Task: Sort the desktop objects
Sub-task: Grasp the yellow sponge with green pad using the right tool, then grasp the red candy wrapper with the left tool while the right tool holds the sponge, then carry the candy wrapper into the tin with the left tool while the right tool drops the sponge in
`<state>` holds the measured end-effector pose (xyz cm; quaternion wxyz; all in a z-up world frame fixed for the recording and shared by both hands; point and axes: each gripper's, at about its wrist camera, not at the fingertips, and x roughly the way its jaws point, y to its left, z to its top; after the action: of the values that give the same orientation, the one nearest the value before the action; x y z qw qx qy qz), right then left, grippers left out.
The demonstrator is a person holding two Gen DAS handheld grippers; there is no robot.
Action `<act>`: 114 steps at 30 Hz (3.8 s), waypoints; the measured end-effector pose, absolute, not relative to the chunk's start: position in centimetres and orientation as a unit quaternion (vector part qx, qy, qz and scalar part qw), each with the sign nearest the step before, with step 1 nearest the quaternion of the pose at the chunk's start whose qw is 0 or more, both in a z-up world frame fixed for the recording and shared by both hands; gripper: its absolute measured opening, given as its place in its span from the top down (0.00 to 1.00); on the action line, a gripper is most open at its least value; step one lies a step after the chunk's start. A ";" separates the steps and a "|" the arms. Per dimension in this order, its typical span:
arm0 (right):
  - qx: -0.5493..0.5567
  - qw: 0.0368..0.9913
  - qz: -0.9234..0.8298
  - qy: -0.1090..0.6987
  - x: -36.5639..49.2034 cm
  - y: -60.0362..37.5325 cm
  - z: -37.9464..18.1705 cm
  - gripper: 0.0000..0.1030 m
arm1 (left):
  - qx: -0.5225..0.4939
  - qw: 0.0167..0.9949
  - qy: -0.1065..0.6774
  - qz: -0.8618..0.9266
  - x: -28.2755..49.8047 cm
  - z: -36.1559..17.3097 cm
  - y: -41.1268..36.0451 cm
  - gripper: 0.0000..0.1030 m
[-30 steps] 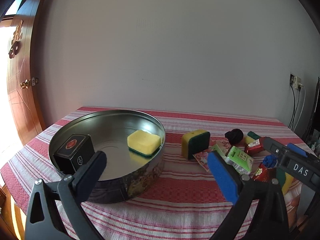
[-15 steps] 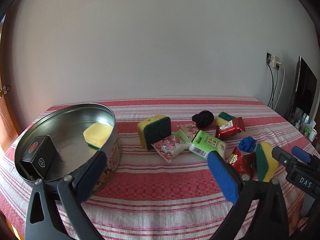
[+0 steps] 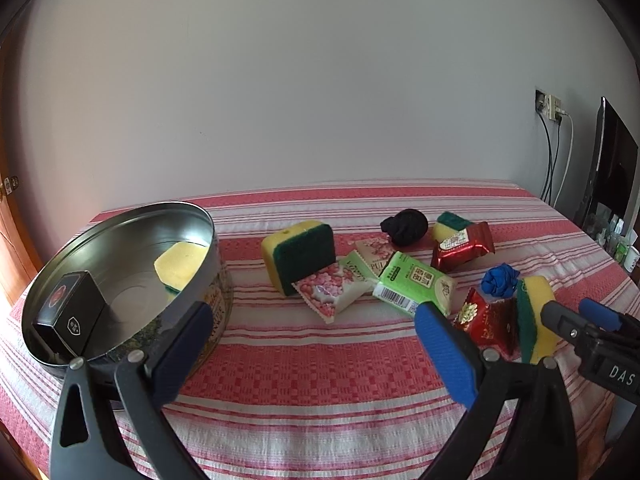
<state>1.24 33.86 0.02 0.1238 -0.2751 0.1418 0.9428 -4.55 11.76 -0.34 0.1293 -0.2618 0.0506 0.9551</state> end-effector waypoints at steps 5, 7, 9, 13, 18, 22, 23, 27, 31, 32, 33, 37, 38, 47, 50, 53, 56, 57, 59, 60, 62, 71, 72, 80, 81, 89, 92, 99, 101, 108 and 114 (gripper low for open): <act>-0.312 0.061 0.932 0.176 -1.2 33.3 -0.6 0.12 | -0.264 0.129 0.050 0.954 -4.5 -0.5 11.5 0.01; -0.327 0.070 0.928 0.164 -2.1 33.0 -1.1 0.12 | -0.267 0.133 0.049 0.953 -4.6 -0.6 11.5 0.01; -0.344 0.082 0.922 0.157 -2.9 33.2 -1.7 0.12 | -0.268 0.134 0.050 0.953 -4.7 -0.7 11.6 0.01; -0.354 0.071 0.913 0.189 -2.7 34.7 -2.5 0.33 | -0.271 0.143 0.054 0.950 -4.8 -0.9 12.1 0.01; -0.350 0.073 0.914 0.194 -1.8 35.6 -2.7 0.46 | -0.268 0.159 0.065 0.948 -4.3 -0.9 13.2 0.01; -0.339 0.064 0.913 0.220 -0.4 36.6 -2.8 0.64 | -0.263 0.181 0.081 0.944 -3.9 -0.7 14.6 0.01; -0.332 0.061 0.912 0.233 0.1 37.1 -2.8 0.65 | -0.264 0.190 0.084 0.942 -3.8 -0.6 15.1 0.01; -0.299 0.072 0.919 0.245 2.1 38.0 -2.1 0.65 | -0.267 0.228 0.106 0.930 -3.4 -0.5 17.8 0.01; -0.277 0.081 0.927 0.239 3.6 38.2 -1.3 0.65 | -0.265 0.230 0.147 0.925 -3.2 -1.0 21.0 0.01; -0.273 0.083 0.929 0.237 3.9 38.3 -1.2 0.65 | -0.272 0.229 0.156 0.922 -3.4 -1.1 21.8 0.01; -0.271 0.085 0.929 0.236 4.1 38.5 -1.1 0.65 | -0.279 0.232 0.162 0.918 -3.6 -1.3 22.5 0.01; -0.265 0.090 0.930 0.239 4.7 38.8 -1.2 0.65 | -0.293 0.242 0.174 0.908 -4.4 -1.7 24.7 0.06; -0.264 0.093 0.930 0.238 4.8 38.9 -1.2 0.65 | -0.302 0.242 0.184 0.904 -4.7 -2.0 25.4 0.09; -0.258 0.104 0.931 0.235 5.3 39.6 -1.0 0.65 | -0.357 0.269 0.213 0.869 -5.6 -3.6 27.2 0.51; -0.258 0.106 0.933 0.228 5.1 39.3 -0.9 0.65 | -0.355 0.281 0.186 0.872 -5.8 -3.2 26.3 0.60; -0.258 0.106 0.935 0.220 5.2 38.9 -0.7 0.65 | -0.351 0.288 0.151 0.878 -6.0 -2.6 25.3 0.67; -0.259 0.108 0.937 0.206 5.0 38.3 -0.3 0.65 | -0.321 0.286 0.126 0.894 -5.4 -1.7 24.1 0.72; -0.260 0.109 0.938 0.202 4.9 38.0 -0.2 0.65 | -0.310 0.287 0.121 0.898 -5.0 -1.4 23.8 0.73; -0.260 0.110 0.939 0.194 4.8 37.5 0.1 0.65 | -0.296 0.295 0.110 0.902 -4.5 -0.9 23.0 0.73; -0.260 0.111 0.940 0.190 4.8 37.2 0.2 0.65 | -0.293 0.300 0.103 0.902 -4.6 -0.7 22.5 0.73; -0.258 0.112 0.942 0.184 4.8 36.8 0.4 0.65 | -0.289 0.308 0.084 0.903 -4.4 -0.3 21.4 0.73; -0.249 0.101 0.949 0.168 4.6 34.8 1.2 0.65 | -0.275 0.292 0.015 0.916 -4.3 1.0 15.7 0.73; -0.250 0.098 0.949 0.166 4.5 34.5 1.3 0.65 | -0.275 0.287 0.012 0.917 -4.4 1.0 15.2 0.73; -0.254 0.074 0.952 0.155 3.7 32.3 1.5 0.65 | -0.280 0.227 0.021 0.933 -4.6 0.6 13.1 0.73; -0.254 0.070 0.952 0.153 3.6 31.9 1.5 0.65 | -0.280 0.218 0.023 0.935 -4.6 0.6 12.8 0.73; -0.254 0.034 0.957 0.135 2.3 28.7 2.7 0.65 | -0.257 0.162 0.030 0.952 -4.1 1.8 9.5 0.73; -0.253 0.016 0.959 0.128 1.6 27.3 3.2 0.65 | -0.247 0.149 0.022 0.957 -4.0 2.4 8.0 0.73; -0.243 -0.030 0.965 0.098 -0.5 23.3 4.7 0.65 | -0.224 0.103 -0.008 0.969 -4.1 3.8 3.2 0.73; -0.240 -0.045 0.966 0.087 -1.4 21.8 5.1 0.65 | -0.221 0.087 -0.012 0.971 -4.4 4.1 1.8 0.73; -0.231 -0.101 0.965 0.065 -5.0 16.8 6.3 0.65 | -0.220 0.019 -0.030 0.975 -5.9 4.0 -3.5 0.73; -0.218 -0.130 0.966 0.047 -8.4 13.3 7.2 0.65 | -0.235 -0.031 -0.039 0.971 -8.0 3.4 -7.1 0.73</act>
<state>-8.43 13.29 7.18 -0.1302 -0.2181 0.0474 0.9660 -8.00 -7.12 3.41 -0.0314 -0.2352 -0.0391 0.9707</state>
